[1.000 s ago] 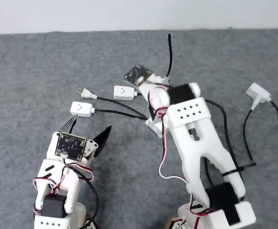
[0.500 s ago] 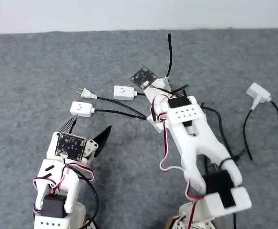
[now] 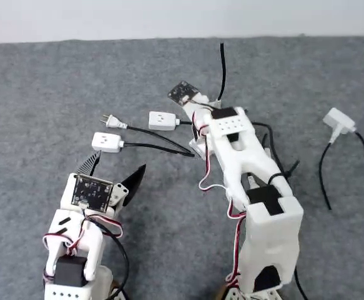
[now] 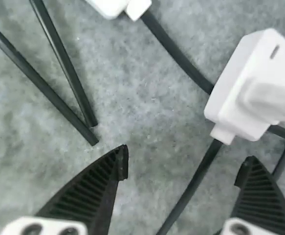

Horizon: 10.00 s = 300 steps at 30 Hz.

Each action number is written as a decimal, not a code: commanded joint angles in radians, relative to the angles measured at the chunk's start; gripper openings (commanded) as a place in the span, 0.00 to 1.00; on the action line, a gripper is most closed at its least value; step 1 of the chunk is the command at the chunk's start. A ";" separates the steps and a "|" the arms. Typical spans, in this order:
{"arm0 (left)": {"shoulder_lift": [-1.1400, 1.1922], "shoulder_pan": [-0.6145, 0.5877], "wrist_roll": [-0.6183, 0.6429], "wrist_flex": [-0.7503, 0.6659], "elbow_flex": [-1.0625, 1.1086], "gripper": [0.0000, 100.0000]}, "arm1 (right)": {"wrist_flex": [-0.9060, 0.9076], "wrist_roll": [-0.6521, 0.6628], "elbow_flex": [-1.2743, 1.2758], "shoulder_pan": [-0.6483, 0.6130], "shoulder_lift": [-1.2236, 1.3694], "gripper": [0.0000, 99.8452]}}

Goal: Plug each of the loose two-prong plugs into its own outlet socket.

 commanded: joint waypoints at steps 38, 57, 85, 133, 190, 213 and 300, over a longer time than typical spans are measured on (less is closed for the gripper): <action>0.002 0.006 0.005 -0.031 -0.012 0.35 | -0.249 0.123 0.189 0.202 -0.286 0.34; 0.003 0.006 0.005 -0.031 -0.010 0.35 | -0.101 0.061 -0.215 0.096 0.076 0.34; 0.003 0.006 0.005 -0.031 -0.010 0.35 | -0.142 0.075 -0.213 0.093 0.174 0.21; 0.000 0.008 0.005 -0.032 -0.004 0.35 | 0.116 0.140 -0.305 0.458 -0.082 0.01; 0.002 0.028 0.003 -0.031 0.001 0.35 | 0.337 -0.048 -0.624 0.897 -0.136 0.17; 0.002 0.063 -0.025 -0.028 0.010 0.35 | 0.746 -0.110 -0.621 0.266 0.058 0.17; 0.000 0.060 -0.029 -0.029 0.012 0.35 | 0.628 -0.227 -0.244 0.015 -0.062 0.01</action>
